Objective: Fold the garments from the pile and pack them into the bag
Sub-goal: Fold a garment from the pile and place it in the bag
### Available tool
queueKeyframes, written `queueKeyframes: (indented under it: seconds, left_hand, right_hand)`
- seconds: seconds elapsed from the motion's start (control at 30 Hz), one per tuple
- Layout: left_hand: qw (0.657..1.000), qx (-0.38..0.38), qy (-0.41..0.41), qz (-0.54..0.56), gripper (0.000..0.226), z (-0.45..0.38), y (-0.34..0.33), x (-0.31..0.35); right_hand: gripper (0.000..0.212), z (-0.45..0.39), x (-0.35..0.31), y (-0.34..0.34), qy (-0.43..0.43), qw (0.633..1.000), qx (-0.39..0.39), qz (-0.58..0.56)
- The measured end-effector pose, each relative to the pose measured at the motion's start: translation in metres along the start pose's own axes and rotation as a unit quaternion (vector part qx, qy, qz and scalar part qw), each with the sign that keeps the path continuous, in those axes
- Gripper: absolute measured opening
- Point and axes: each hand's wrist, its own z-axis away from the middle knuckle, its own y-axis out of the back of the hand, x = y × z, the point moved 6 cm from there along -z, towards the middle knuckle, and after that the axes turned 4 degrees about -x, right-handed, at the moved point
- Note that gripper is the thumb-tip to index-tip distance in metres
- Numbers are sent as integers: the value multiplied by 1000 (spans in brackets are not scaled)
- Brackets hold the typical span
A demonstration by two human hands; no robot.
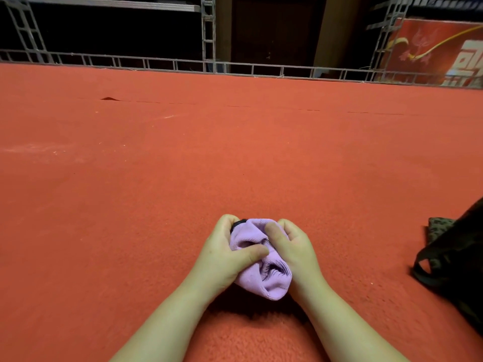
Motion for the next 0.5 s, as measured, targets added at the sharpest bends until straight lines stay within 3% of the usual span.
queueKeyframes:
  seconds: [0.03, 0.1, 0.17, 0.23, 0.37, 0.43, 0.5]
  left_hand:
    - [1000, -4, -7, 19, 51, -1, 1, 0]
    - [997, -25, -28, 67, 50, -1, 0, 2]
    - [995, -33, -39, 85, 50, 0, -2, 2]
    - [995, -32, -43, 87, 50, 0, -4, 2]
    - [997, 9, -36, 69, 44, -2, 0, 0]
    - [998, 31, -25, 54, 32, -3, 2, -1]
    - [997, 27, -20, 71, 35, -4, 3, -3]
  right_hand:
    - [30, 1, 0, -7, -9, 998, -31, -55]
    - [59, 1, 7, -13, -73, 982, -67, -163]
    - [65, 3, 16, -20, -163, 953, -92, -237]
    - [60, 8, 19, -28, -217, 933, -130, -256]
    - [33, 7, 21, -25, -181, 953, -177, -164]
    - [22, 5, 26, -22, -186, 963, -170, -96]
    - [8, 3, 25, -18, -173, 971, -130, -104]
